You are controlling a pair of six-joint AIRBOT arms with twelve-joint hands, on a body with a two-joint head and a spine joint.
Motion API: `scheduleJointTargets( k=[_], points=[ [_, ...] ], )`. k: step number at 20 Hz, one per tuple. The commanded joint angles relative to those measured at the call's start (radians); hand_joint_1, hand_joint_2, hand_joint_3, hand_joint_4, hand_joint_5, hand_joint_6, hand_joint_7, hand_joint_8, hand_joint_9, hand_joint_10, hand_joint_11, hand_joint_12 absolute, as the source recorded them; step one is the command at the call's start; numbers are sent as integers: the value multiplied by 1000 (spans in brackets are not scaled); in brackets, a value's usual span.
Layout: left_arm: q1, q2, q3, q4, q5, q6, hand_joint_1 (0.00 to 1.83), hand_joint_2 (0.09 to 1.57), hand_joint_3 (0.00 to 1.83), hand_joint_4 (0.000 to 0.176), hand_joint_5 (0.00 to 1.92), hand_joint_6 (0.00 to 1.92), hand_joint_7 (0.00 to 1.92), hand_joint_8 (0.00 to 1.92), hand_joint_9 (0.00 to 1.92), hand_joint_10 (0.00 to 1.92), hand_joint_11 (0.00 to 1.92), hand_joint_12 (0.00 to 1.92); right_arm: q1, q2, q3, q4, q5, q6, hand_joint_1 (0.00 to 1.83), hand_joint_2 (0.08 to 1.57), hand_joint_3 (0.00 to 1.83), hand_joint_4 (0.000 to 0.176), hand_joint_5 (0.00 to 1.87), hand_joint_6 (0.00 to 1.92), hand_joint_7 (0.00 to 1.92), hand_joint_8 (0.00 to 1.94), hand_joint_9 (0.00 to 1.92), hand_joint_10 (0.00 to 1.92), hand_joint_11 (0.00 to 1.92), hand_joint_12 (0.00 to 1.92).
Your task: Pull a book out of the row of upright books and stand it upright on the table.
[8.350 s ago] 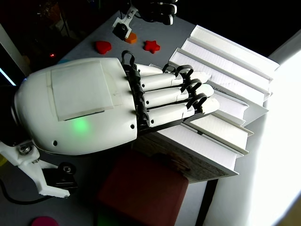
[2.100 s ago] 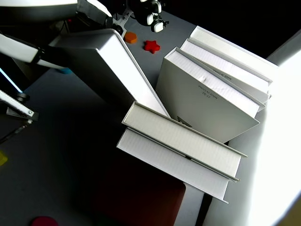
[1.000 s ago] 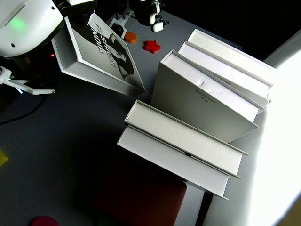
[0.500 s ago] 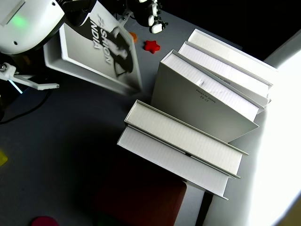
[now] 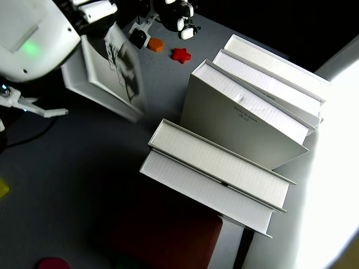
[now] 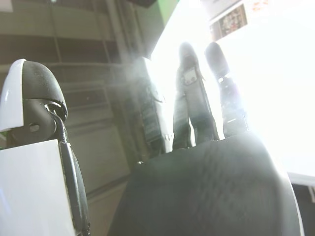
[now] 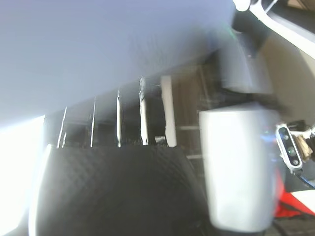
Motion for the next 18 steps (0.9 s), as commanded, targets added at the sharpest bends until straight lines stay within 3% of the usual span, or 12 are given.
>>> scheduleJointTargets(
  k=[1, 2, 3, 4, 5, 7, 8, 10, 13, 15, 16, 18],
  points=[
    [6, -13, -9, -32, -105, -9, 942, 907, 1, 31, 663, 0, 305, 10, 487, 0, 0, 1033, -6, -15, 13, 80, 75, 24, 633, 906, 0, 49, 19, 1, 16, 1, 21, 14, 0, 526],
    [14, -16, -11, -38, -106, -9, 942, 907, 1, 31, 663, 0, 305, 10, 487, 0, 0, 1033, -21, -31, 24, 88, 76, 38, 633, 906, 0, 49, 19, 1, 16, 1, 21, 14, 0, 526],
    [14, -15, -15, -39, -107, -9, 923, 933, 8, 22, 651, 0, 300, 4, 491, 1, 0, 989, -23, -32, 20, 87, 76, 37, 833, 878, 0, 111, 3, 0, 2, 0, 3, 2, 0, 934],
    [14, -11, -18, -39, -107, -9, 911, 935, 5, 46, 674, 8, 314, 6, 507, 6, 0, 960, -23, -30, 17, 87, 76, 36, 567, 981, 0, 103, 0, 0, 0, 0, 0, 0, 0, 543],
    [17, -5, -24, -41, -107, -9, 893, 941, 6, 55, 684, 12, 331, 11, 512, 7, 0, 957, -23, -29, 14, 85, 76, 36, 576, 1009, 0, 129, 0, 0, 0, 0, 0, 0, 0, 108],
    [26, -2, -25, -45, -107, -9, 868, 968, 7, 54, 641, 0, 312, 0, 478, 0, 0, 889, -23, -28, 12, 82, 76, 28, 387, 1153, 7, 126, 0, 0, 0, 0, 0, 0, 0, 0],
    [30, -4, -25, -50, -107, -9, 855, 969, 3, 57, 631, 0, 325, 3, 501, 8, 0, 924, -23, -18, 4, 81, 77, 27, 549, 1063, 0, 174, 0, 0, 0, 0, 0, 0, 0, 0],
    [30, -4, -25, -51, -107, -9, 872, 964, 3, 50, 618, 0, 360, 3, 520, 6, 0, 971, -23, 0, -12, 80, 86, 22, 572, 1169, 16, 137, 0, 0, 0, 0, 0, 0, 4, 153],
    [32, 0, -26, -53, -107, -9, 891, 967, 0, 56, 614, 0, 346, 0, 503, 0, 0, 956, -23, 4, -23, 86, 87, 11, 460, 1164, 0, 175, 0, 0, 0, 0, 0, 0, 0, 0],
    [31, 3, -25, -56, -107, -9, 902, 963, 0, 48, 607, 0, 347, 1, 507, 1, 0, 985, -23, 4, -30, 90, 87, -2, 395, 1142, 0, 176, 0, 0, 0, 0, 0, 0, 0, 0],
    [31, 5, -25, -57, -107, -9, 899, 961, 0, 47, 607, 1, 364, 5, 516, 4, 0, 1028, -23, 4, -33, 93, 87, -8, 520, 1144, 0, 176, 0, 0, 0, 0, 0, 0, 0, 0],
    [32, 8, -26, -57, -107, -9, 925, 963, 0, 59, 601, 0, 372, 4, 501, 0, 0, 1019, -23, 16, -39, 99, 87, -21, 454, 1176, 6, 176, 0, 0, 0, 0, 0, 0, 0, 0]
  ],
)
